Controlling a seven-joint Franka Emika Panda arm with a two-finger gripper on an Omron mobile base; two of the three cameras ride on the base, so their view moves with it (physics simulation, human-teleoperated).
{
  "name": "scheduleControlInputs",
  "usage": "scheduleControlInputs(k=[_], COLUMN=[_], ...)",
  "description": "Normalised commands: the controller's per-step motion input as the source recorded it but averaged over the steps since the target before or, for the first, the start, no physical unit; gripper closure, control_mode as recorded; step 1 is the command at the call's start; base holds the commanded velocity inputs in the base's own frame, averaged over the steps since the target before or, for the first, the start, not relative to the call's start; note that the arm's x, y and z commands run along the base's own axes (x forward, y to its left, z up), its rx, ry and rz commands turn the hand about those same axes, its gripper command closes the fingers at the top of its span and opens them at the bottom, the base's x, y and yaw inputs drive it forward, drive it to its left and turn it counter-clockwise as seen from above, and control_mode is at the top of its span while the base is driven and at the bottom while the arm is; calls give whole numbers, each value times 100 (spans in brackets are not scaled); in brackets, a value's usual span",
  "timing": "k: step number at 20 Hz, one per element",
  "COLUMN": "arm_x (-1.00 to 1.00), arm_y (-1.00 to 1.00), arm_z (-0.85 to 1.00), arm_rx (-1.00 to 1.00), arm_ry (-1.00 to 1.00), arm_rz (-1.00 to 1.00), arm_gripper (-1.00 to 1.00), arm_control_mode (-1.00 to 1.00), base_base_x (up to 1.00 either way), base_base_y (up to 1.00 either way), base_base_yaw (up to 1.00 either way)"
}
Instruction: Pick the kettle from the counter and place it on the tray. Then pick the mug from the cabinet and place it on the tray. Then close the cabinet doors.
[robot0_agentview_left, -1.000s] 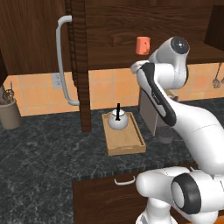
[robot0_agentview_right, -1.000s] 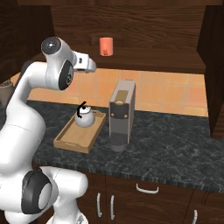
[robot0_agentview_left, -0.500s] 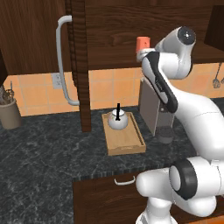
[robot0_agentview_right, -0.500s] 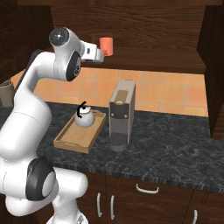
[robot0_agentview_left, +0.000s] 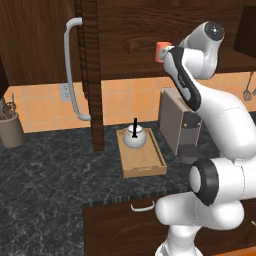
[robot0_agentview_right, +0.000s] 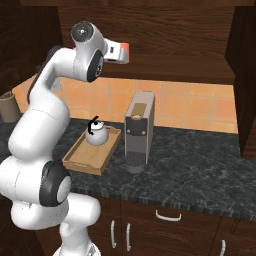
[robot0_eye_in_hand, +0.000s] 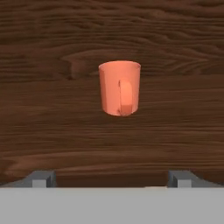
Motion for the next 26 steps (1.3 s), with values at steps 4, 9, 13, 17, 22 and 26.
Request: scheduleControlInputs(k=[4, 9, 13, 17, 22, 26], arm_x=[47, 32, 28, 32, 32, 28], arm_y=[-1, 0, -4, -10, -12, -5], arm_z=[0, -1, -1, -2, -5, -10], arm_rx=[0, 0, 0, 0, 0, 0], arm_ry=[0, 0, 0, 0, 0, 0], arm_rz=[0, 0, 0, 0, 0, 0], arm_gripper=[-100, -100, -100, -100, -100, -100], arm_control_mode=[-100, -100, -100, -100, -100, -100], base_base_x=[0, 0, 0, 0, 0, 0], base_base_y=[0, 0, 0, 0, 0, 0], base_base_yaw=[0, 0, 0, 0, 0, 0])
